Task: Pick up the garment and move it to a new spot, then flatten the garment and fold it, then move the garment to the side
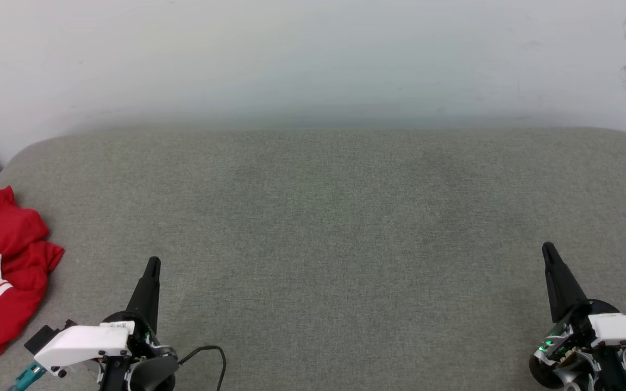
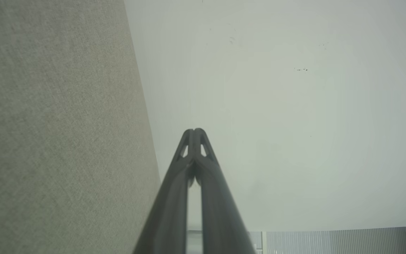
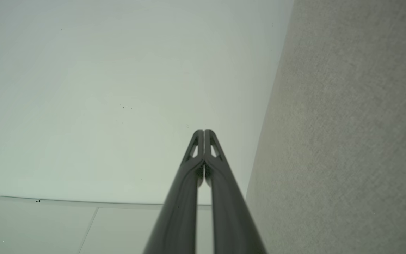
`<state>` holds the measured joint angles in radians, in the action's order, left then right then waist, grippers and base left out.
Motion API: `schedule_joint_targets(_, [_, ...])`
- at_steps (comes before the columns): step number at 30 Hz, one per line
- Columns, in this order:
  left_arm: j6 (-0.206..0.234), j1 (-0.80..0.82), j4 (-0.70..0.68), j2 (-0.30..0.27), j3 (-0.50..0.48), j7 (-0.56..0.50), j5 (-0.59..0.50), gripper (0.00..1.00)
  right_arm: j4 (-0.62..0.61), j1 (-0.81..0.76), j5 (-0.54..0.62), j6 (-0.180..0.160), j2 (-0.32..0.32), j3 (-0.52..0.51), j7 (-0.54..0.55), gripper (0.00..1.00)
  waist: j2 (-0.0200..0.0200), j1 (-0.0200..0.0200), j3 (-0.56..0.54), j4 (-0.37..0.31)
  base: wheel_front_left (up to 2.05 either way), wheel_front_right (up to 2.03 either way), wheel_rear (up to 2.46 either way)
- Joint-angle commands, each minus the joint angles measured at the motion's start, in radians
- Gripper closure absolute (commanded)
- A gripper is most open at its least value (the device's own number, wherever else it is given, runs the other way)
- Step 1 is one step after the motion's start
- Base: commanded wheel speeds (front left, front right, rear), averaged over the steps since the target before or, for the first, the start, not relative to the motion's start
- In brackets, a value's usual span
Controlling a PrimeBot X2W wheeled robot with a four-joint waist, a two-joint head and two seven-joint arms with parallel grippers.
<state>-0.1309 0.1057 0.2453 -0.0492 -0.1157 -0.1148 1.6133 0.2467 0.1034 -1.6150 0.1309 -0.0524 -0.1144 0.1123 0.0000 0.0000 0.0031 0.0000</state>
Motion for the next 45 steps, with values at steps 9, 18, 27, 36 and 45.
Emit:
schedule_joint_targets(9, [-0.004, 0.007, 0.001, 0.001, -0.001, -0.001, -0.001, 1.00, 0.001, 0.011, 0.004, 0.000, 0.004, 0.000, 0.001, 1.00, 0.0000, 0.0000, 0.000, 0.000, 0.00, 0.00, 0.00])
schedule_joint_targets(18, [-0.004, 0.007, 0.001, 0.001, -0.001, -0.001, -0.001, 1.00, 0.001, 0.011, 0.004, 0.000, 0.004, 0.000, 0.001, 1.00, 0.0000, 0.0000, 0.000, 0.000, 0.00, 0.00, 0.00])
schedule_joint_targets(27, [-0.004, 0.007, 0.001, 0.001, -0.001, -0.001, -0.001, 1.00, 0.001, 0.011, 0.004, 0.000, 0.004, 0.001, 0.001, 1.00, 0.0000, 0.0000, 0.000, 0.000, 0.00, 0.00, 0.00])
schedule_joint_targets(36, [0.000, 0.003, -0.003, 0.001, 0.038, 0.030, -0.001, 0.00, -0.007, -0.010, 0.014, 0.000, 0.000, 0.015, -0.029, 0.00, 0.0000, 0.0000, 0.001, 0.000, 0.00, 0.00, 0.00])
schedule_joint_targets(45, [0.000, 0.010, -0.024, 0.001, 0.082, 0.071, -0.027, 0.00, -0.028, -0.012, 0.039, 0.000, -0.001, 0.037, -0.069, 0.00, 0.0000, 0.0000, 0.000, -0.001, 0.00, 0.00, 0.00])
